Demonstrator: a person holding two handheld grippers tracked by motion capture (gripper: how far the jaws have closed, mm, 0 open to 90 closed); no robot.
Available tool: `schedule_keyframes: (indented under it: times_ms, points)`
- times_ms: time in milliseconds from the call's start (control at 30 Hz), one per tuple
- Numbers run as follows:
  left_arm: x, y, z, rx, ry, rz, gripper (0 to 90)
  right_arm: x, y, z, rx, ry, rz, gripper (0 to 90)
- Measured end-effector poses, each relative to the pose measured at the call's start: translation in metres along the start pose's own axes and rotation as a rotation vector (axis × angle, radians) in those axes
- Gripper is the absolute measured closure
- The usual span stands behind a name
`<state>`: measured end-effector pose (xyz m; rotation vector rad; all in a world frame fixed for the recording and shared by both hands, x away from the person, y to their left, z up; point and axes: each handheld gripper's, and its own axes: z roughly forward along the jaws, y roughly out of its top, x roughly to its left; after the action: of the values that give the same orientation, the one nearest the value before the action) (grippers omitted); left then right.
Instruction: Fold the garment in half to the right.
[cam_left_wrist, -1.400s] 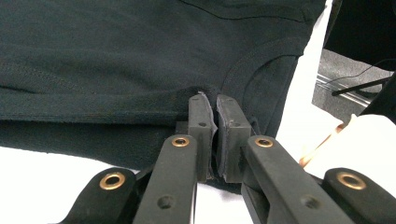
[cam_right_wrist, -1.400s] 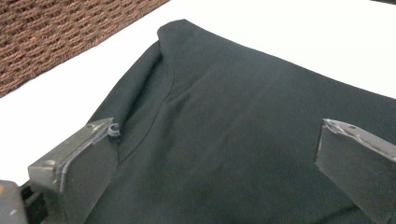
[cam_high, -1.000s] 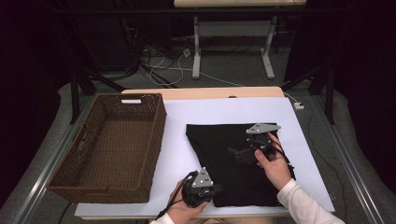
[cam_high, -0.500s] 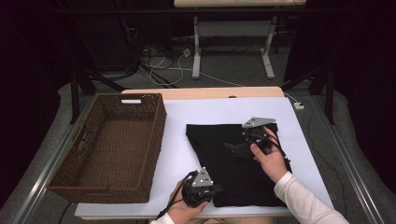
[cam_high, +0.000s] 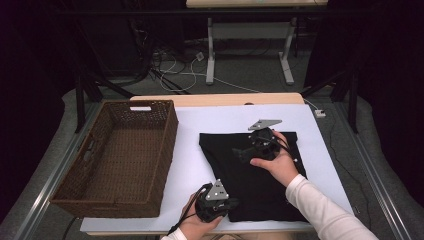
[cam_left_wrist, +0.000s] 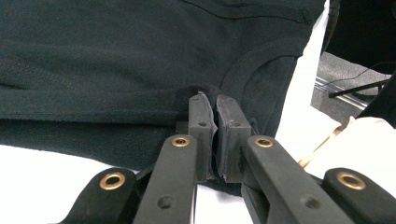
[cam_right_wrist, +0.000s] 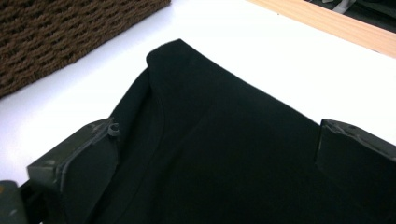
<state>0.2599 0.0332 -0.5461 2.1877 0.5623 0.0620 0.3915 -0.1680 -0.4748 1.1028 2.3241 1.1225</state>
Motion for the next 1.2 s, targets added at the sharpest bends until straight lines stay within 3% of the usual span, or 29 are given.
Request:
schedule_keyframes:
  times_ms: [233,467,567,700,867,1200]
  points:
    - [0.000,0.000,0.001,-0.003,-0.008,-0.001,86.1,0.004,0.014,0.012,0.030,0.012,-0.016,1.2]
    - [0.000,0.000,0.001,-0.002,-0.007,-0.001,86.1,0.007,0.024,0.030,0.043,0.008,-0.028,7.3]
    - [0.000,0.000,0.001,0.002,-0.009,0.002,86.1,0.006,0.029,0.039,0.027,0.011,-0.021,14.2]
    - [0.000,0.000,0.001,0.000,-0.010,0.003,86.1,0.007,0.032,0.046,0.041,0.022,-0.023,14.4]
    - [-0.002,-0.001,0.000,-0.004,-0.009,0.005,86.0,0.013,0.036,0.062,0.056,0.051,-0.024,16.3]
    - [-0.006,0.001,0.001,-0.011,-0.027,0.017,86.2,0.026,0.041,0.086,0.065,0.066,-0.031,22.9]
